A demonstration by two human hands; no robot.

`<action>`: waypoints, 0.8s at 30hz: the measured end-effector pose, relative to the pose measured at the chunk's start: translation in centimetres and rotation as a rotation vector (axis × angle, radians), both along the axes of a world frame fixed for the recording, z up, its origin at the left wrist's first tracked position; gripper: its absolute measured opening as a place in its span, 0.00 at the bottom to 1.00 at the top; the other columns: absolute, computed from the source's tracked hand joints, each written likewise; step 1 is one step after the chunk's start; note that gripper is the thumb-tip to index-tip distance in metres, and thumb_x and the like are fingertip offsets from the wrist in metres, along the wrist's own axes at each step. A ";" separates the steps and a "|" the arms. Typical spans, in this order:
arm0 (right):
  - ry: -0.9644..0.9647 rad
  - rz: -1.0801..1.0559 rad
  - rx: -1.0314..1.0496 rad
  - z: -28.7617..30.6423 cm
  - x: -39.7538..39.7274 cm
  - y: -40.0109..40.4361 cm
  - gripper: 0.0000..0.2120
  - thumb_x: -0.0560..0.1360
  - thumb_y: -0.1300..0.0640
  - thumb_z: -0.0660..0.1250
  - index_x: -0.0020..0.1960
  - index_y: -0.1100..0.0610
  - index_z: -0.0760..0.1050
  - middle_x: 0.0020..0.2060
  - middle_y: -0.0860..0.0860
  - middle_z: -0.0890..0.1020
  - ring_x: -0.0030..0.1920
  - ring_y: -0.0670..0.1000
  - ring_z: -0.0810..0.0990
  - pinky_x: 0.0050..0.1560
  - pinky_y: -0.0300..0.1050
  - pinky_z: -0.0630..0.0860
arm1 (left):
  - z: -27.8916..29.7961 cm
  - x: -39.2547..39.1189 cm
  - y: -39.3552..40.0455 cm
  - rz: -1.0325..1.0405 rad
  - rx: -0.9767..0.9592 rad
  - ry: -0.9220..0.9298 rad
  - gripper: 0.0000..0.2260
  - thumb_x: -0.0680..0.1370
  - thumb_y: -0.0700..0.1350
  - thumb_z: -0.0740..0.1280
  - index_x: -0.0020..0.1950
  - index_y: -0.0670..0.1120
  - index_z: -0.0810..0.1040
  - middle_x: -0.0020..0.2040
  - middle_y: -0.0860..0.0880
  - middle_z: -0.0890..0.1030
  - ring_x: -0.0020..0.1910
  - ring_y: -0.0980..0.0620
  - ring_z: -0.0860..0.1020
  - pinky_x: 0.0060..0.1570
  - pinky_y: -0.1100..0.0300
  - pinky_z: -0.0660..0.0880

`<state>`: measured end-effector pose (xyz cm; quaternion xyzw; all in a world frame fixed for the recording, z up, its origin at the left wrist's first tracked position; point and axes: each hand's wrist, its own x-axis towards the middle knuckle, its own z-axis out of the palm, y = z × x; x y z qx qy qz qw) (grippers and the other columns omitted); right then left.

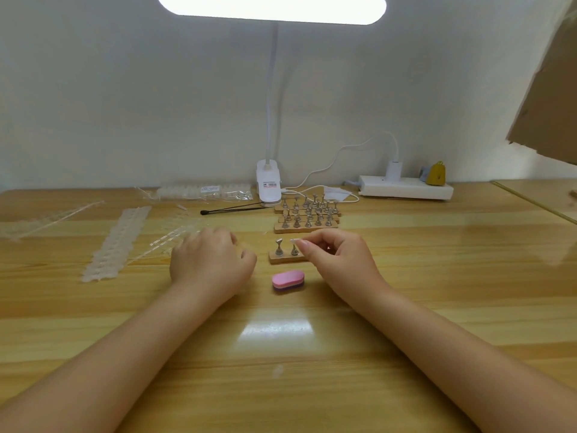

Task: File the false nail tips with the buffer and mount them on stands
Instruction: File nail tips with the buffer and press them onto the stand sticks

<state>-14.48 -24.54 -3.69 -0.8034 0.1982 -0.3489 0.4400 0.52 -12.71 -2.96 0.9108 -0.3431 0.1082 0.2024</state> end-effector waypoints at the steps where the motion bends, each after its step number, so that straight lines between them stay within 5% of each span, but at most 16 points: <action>1: -0.015 0.013 0.061 0.0 0.0 -0.1 0.06 0.76 0.57 0.69 0.49 0.59 0.82 0.28 0.42 0.79 0.30 0.38 0.74 0.33 0.30 0.70 | -0.1 0.1 0.0 0.017 0.014 -0.106 0.14 0.74 0.55 0.63 0.56 0.50 0.76 0.53 0.51 0.78 0.56 0.47 0.74 0.56 0.54 0.68; 5: -0.103 0.067 0.349 0.0 -0.2 -0.4 0.07 0.73 0.57 0.72 0.47 0.60 0.83 0.26 0.45 0.75 0.26 0.43 0.70 0.27 0.35 0.66 | 0.2 -1.1 0.0 -0.377 -0.229 -0.173 0.14 0.73 0.59 0.65 0.53 0.54 0.78 0.42 0.57 0.74 0.46 0.52 0.73 0.45 0.56 0.66; 8: -0.158 0.089 0.490 0.1 -0.2 -0.7 0.06 0.71 0.59 0.74 0.46 0.61 0.83 0.25 0.49 0.72 0.25 0.46 0.66 0.25 0.38 0.63 | -0.3 -2.3 0.0 -0.618 -0.053 -0.206 0.17 0.73 0.67 0.59 0.51 0.58 0.78 0.42 0.61 0.74 0.46 0.57 0.71 0.46 0.58 0.64; 12: -0.187 0.121 0.629 0.1 -0.1 -1.1 0.08 0.72 0.61 0.72 0.49 0.63 0.81 0.25 0.49 0.71 0.24 0.45 0.65 0.22 0.36 0.62 | -0.9 -2.1 -0.2 -0.717 -0.058 -0.251 0.12 0.77 0.60 0.63 0.52 0.56 0.80 0.46 0.59 0.76 0.48 0.54 0.72 0.47 0.59 0.64; 15: -0.202 0.165 0.720 0.2 0.0 -1.2 0.08 0.72 0.62 0.71 0.49 0.65 0.80 0.24 0.49 0.71 0.22 0.44 0.65 0.20 0.35 0.61 | -0.4 -1.8 -0.1 -0.738 -0.347 -0.163 0.09 0.78 0.51 0.67 0.51 0.47 0.80 0.43 0.53 0.78 0.44 0.52 0.75 0.48 0.53 0.72; 18: -0.180 0.232 0.760 0.2 0.1 -1.2 0.04 0.73 0.62 0.70 0.47 0.62 0.79 0.24 0.47 0.71 0.22 0.43 0.65 0.20 0.35 0.60 | 0.2 -2.1 -0.1 -0.698 -0.594 -0.116 0.09 0.78 0.48 0.66 0.53 0.44 0.80 0.44 0.51 0.78 0.45 0.56 0.76 0.48 0.58 0.73; 24: -0.083 0.387 0.770 0.3 -0.1 -0.8 0.04 0.77 0.62 0.63 0.46 0.58 0.76 0.25 0.46 0.68 0.23 0.43 0.63 0.22 0.34 0.57 | -0.2 -2.8 -0.2 -0.834 -0.552 -0.292 0.09 0.75 0.39 0.70 0.54 0.39 0.81 0.48 0.45 0.79 0.46 0.50 0.79 0.48 0.56 0.77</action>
